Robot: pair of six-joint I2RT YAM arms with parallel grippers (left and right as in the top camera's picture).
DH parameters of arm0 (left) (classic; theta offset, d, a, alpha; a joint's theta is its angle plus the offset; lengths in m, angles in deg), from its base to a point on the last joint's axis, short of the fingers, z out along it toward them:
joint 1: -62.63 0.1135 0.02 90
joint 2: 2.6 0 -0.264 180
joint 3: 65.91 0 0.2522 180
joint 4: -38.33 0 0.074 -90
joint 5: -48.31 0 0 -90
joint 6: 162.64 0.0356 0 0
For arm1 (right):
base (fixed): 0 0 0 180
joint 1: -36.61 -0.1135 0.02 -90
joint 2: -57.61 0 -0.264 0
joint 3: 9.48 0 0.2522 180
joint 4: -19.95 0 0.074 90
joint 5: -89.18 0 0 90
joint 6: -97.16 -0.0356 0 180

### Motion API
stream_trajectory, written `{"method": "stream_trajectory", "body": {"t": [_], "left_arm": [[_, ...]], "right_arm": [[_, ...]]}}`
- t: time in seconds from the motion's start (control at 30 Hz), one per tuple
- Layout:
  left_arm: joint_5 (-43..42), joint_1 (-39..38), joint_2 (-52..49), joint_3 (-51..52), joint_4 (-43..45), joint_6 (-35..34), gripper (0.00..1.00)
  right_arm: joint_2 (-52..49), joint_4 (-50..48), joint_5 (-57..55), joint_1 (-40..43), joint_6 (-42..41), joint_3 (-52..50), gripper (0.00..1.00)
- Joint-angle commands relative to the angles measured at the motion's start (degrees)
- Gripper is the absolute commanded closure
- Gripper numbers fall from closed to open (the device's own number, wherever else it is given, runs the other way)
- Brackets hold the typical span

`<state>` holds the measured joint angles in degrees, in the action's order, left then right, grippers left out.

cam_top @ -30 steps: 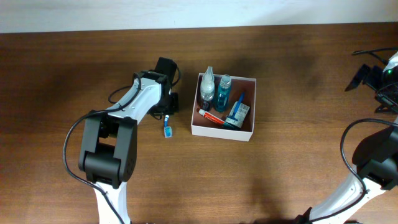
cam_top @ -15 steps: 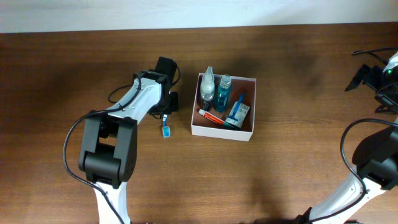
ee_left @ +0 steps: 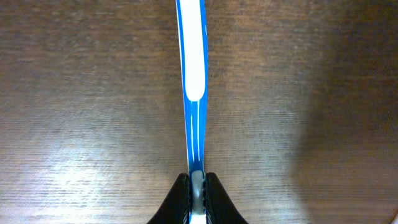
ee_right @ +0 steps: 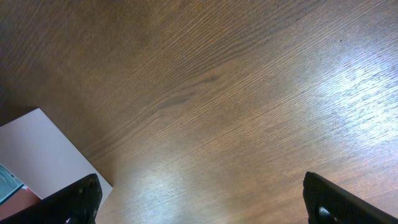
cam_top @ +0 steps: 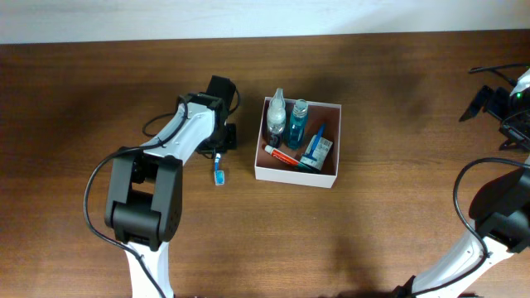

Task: Pack container
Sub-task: 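Lift the toothbrush and carry it right over the pink box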

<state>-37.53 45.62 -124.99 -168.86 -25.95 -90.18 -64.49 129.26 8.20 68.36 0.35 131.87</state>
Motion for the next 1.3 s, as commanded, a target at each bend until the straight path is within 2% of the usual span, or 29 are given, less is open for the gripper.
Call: {"method": "stream_trajectory", "body": {"t": [0.0,0.23,0.53,0.77,0.9,1.27], "left_arm": [[0.9,0.3,-0.3,-4.5,-2.1,1.4,0.99],[0.9,0.3,0.4,-17.3,-10.6,4.2,0.99],[0.6,0.3,0.6,-45.0,-29.5,4.3,0.99],[-4.0,-2.7,0.6,-61.9,-37.8,4.3,0.98],[-4.0,-7.0,0.6,-64.9,-38.7,4.4,0.98],[-3.8,-20.1,0.6,-64.7,-37.9,14.0,0.98]], "right_arm": [[0.1,-0.2,-0.5,0.2,0.5,-0.2,0.01],[0.1,-0.2,-0.5,0.2,0.5,-0.2,0.01],[0.1,-0.2,-0.5,0.2,0.5,-0.2,0.01],[0.1,-0.2,-0.5,0.2,0.5,-0.2,0.01],[0.1,-0.2,-0.5,0.2,0.5,-0.2,0.01],[0.1,-0.2,-0.5,0.2,0.5,-0.2,0.01]]}}
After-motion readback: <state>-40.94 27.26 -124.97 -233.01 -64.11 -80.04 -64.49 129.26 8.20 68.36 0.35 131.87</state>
